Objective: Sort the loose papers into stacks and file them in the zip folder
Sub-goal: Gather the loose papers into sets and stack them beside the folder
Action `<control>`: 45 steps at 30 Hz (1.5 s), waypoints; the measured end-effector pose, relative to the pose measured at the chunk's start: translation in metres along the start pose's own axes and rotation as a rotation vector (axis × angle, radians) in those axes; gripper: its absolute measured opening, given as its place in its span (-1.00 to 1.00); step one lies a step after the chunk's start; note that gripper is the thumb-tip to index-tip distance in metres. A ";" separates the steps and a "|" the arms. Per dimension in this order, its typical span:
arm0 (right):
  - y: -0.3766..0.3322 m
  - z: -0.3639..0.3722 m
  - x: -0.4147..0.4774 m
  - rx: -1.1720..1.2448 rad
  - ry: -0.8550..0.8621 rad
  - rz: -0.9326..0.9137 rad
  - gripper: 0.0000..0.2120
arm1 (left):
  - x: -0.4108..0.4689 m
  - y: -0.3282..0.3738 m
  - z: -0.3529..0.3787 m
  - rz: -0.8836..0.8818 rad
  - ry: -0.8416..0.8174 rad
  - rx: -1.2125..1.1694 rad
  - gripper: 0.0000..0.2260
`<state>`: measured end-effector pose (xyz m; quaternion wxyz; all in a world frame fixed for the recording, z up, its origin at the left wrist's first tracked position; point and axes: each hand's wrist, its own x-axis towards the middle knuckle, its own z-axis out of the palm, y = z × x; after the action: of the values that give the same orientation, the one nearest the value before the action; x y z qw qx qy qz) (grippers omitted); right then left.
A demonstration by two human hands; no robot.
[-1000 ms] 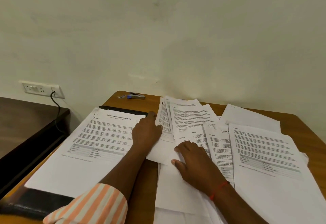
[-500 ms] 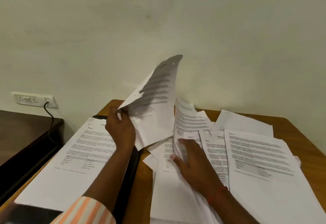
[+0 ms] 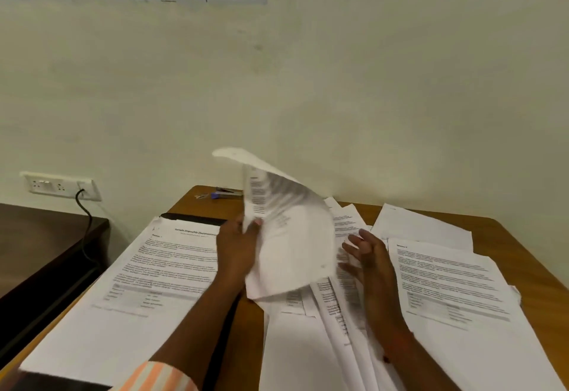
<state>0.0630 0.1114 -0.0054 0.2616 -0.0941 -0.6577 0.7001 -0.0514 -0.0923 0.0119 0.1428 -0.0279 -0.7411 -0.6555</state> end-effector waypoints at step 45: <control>0.027 -0.061 0.036 -0.197 0.170 0.132 -0.75 | 0.003 -0.035 0.060 -0.123 -0.198 0.231 -0.85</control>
<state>0.0553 0.1821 -0.0315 0.2593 -0.2211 -0.6911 0.6374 -0.0728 -0.0390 -0.0271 0.0309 -0.0303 -0.8221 -0.5677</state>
